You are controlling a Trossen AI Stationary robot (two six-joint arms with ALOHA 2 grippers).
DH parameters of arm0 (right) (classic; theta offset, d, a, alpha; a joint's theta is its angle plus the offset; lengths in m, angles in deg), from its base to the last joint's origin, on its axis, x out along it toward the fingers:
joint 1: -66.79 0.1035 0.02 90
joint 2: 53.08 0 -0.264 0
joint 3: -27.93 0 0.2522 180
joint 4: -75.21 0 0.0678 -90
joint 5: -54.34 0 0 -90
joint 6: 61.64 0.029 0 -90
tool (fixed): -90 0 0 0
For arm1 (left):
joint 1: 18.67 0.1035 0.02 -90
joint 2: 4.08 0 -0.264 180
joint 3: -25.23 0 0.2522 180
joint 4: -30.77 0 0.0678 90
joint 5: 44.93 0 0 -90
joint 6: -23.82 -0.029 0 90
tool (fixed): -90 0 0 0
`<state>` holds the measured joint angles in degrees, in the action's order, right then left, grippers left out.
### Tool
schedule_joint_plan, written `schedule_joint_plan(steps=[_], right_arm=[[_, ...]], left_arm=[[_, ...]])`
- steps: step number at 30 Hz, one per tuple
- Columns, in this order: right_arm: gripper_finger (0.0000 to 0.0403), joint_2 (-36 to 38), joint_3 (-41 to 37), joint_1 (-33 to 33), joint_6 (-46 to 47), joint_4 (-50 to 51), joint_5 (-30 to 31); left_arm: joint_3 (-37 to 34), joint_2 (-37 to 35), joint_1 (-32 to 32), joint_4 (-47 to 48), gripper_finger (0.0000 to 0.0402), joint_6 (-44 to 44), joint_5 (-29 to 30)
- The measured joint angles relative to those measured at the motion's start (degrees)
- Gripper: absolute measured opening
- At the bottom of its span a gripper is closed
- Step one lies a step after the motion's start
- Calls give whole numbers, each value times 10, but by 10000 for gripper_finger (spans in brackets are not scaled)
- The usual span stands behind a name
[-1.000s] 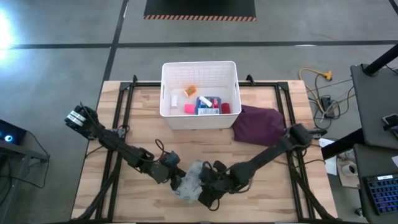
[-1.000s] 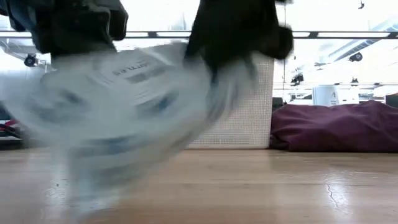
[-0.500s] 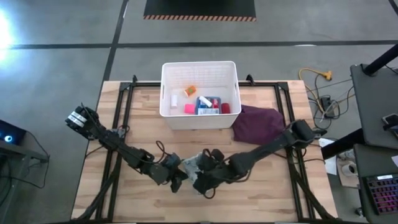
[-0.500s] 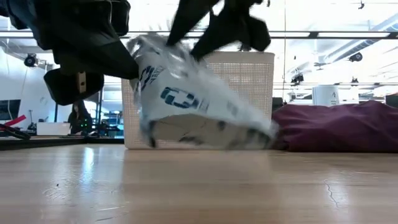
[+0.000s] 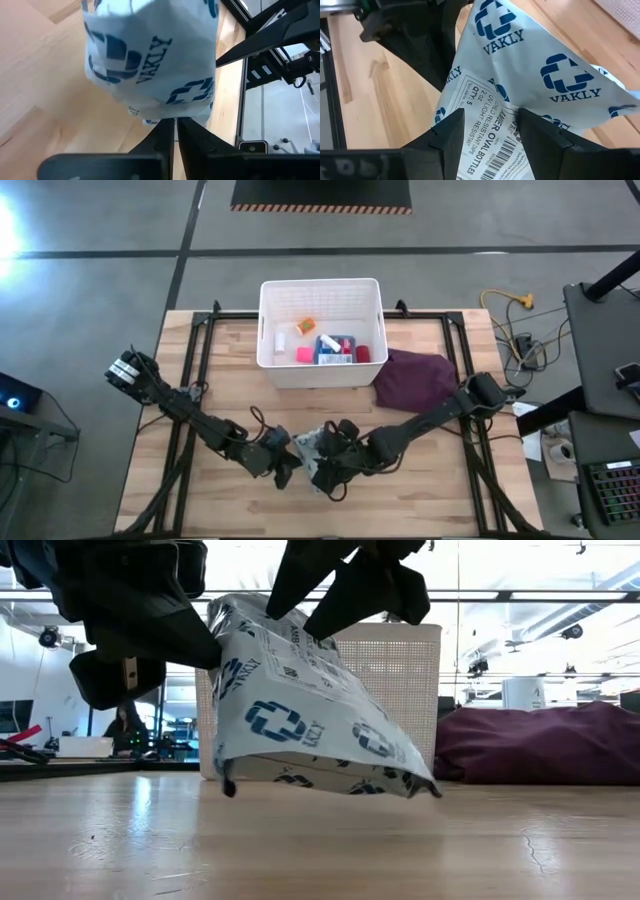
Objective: Pick & place medical supplies in basket/bin
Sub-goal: Put the white mailer bag into the white bin
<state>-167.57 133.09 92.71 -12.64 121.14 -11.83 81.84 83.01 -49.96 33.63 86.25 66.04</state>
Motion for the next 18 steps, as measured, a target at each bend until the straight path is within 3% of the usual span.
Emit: schedule_joint_plan(steps=[18], right_arm=[[173, -8, -7, -8, -35, 6, -36]], left_arm=[[22, 2, 3, -54, 6, -73, 28]])
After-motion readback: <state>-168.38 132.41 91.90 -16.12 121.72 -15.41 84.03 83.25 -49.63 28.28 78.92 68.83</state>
